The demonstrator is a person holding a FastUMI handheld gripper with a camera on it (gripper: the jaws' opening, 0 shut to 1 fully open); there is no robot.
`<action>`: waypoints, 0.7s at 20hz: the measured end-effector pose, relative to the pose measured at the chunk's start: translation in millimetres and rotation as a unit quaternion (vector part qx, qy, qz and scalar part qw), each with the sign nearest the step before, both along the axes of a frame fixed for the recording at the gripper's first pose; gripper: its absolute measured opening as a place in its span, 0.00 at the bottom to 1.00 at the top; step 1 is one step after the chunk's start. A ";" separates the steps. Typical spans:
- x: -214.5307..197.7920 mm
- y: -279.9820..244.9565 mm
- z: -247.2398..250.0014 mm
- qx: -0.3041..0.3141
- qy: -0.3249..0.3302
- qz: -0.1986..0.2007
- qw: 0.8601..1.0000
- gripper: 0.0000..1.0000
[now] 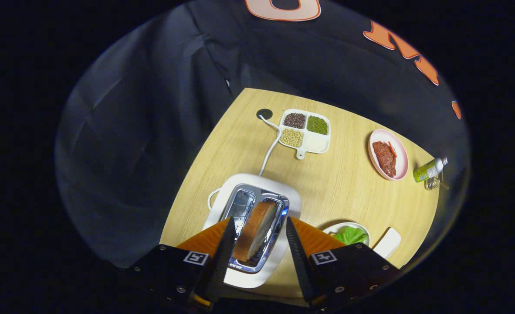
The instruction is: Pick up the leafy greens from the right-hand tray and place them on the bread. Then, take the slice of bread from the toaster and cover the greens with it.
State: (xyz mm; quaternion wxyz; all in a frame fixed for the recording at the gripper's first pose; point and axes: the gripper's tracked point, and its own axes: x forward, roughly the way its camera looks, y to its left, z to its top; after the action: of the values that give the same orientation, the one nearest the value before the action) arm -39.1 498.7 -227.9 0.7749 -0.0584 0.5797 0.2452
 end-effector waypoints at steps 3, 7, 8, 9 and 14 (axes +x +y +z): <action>-3.1 -1.3 -6.4 -0.003 0.022 -0.022 1.000 0.46; -4.1 -0.4 -7.5 0.005 0.031 -0.027 0.999 0.16; -5.4 -0.1 -6.2 0.009 0.031 -0.026 0.999 0.14; -6.0 0.7 -4.8 0.012 0.032 -0.025 0.999 0.11; -3.0 -5.1 14.2 0.053 0.022 -0.015 0.998 0.05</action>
State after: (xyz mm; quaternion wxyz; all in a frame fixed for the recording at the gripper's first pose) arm -42.1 493.6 -213.7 0.7674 -0.0032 0.5836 0.2655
